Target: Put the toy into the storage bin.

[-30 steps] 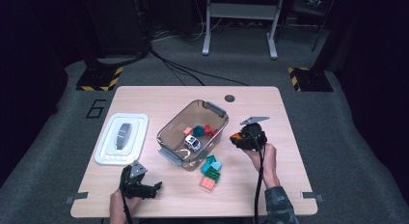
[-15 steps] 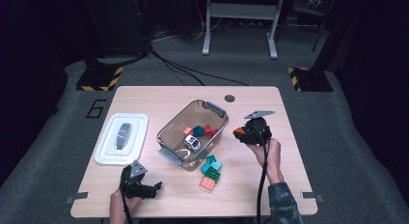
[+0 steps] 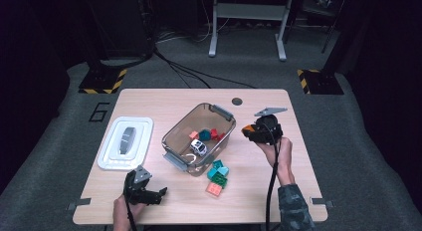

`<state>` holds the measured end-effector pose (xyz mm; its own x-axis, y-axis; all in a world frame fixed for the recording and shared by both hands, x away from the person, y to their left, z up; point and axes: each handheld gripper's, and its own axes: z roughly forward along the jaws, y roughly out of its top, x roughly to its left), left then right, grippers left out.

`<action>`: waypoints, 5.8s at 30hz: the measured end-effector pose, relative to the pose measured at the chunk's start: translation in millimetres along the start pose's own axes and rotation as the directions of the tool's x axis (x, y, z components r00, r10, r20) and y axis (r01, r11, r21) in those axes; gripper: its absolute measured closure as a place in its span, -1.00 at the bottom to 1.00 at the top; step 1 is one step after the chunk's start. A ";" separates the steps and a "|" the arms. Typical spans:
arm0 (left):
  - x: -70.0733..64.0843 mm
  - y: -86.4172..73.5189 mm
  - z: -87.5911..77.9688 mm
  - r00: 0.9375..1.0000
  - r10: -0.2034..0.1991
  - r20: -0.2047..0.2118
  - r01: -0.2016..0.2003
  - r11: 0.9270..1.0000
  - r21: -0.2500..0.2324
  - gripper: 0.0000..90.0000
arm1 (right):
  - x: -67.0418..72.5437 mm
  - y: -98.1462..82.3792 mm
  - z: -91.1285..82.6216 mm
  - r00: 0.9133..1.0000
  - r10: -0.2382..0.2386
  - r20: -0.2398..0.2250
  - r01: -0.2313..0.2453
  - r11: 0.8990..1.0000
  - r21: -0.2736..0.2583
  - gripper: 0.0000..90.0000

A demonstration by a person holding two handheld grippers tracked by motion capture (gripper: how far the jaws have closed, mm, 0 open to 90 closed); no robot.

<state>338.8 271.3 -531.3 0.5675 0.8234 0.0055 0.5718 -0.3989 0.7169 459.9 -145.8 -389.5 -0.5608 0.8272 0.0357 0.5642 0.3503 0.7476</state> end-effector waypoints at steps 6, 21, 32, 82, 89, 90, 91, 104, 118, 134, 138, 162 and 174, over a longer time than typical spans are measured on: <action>0.3 0.1 -0.3 1.000 0.004 0.000 -0.004 1.000 0.003 -0.98 | -0.2 8.6 -6.0 1.000 -0.011 0.008 0.011 1.000 -0.007 0.31; 0.1 0.1 -0.2 1.000 0.002 0.000 -0.002 1.000 0.002 -0.98 | 7.6 36.0 -13.0 0.999 -0.040 0.020 0.041 0.999 -0.027 0.31; 0.2 0.1 -0.2 1.000 0.003 0.001 -0.003 1.000 0.003 -0.98 | 24.0 49.8 1.0 0.998 -0.057 -0.003 0.057 0.998 -0.013 0.31; 0.2 0.2 -0.2 1.000 0.002 0.002 -0.002 1.000 0.003 -0.98 | 46.5 -5.6 16.8 0.990 -0.076 -0.119 0.079 0.997 0.023 -0.70; 0.3 0.2 -0.2 1.000 0.005 0.000 -0.005 1.000 0.003 -0.98 | 60.0 -41.6 33.4 0.984 -0.089 -0.155 0.101 0.992 0.070 -0.74; 0.2 0.2 -0.2 1.000 0.002 0.000 -0.002 1.000 0.003 -0.98 | 61.9 -46.2 36.2 0.982 -0.092 -0.163 0.106 0.992 0.075 -0.73; -0.1 0.1 -0.1 1.000 -0.002 0.001 0.002 1.000 0.002 -0.98 | 63.6 -50.7 38.7 0.981 -0.096 -0.171 0.111 0.991 0.079 -0.71; 0.1 0.1 -0.1 1.000 -0.001 0.002 0.001 1.000 0.002 -0.98 | 81.3 -77.2 61.2 0.970 -0.120 -0.213 0.148 0.981 0.123 0.10; -0.2 0.1 0.0 1.000 -0.004 0.003 0.004 1.000 0.002 -0.98 | 68.2 -88.6 55.6 0.979 -0.082 -0.187 0.111 0.983 0.149 0.07; -0.1 0.1 -0.1 1.000 -0.003 0.003 0.003 1.000 0.002 -0.98 | 64.9 -97.3 58.9 0.980 -0.080 -0.183 0.110 0.981 0.160 0.26; 0.0 0.1 -0.1 1.000 -0.002 0.003 0.002 1.000 0.002 -0.98 | 62.4 -98.3 58.0 0.979 -0.075 -0.187 0.106 0.981 0.162 0.26; -0.1 0.1 0.0 1.000 -0.003 0.003 0.003 1.000 0.002 -0.98 | 62.2 -101.1 57.9 0.987 -0.068 -0.144 0.090 0.984 0.155 0.27; 0.2 0.2 -0.1 1.000 0.001 0.001 -0.001 1.000 0.002 -0.98 | 51.4 -90.9 49.7 0.990 -0.062 -0.131 0.077 0.990 0.118 0.27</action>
<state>338.9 271.5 -531.1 0.5686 0.8226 0.0050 0.5729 -0.4003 0.7152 409.8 -113.3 -488.6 -0.6688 0.7395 0.0759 0.5866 0.4623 0.6650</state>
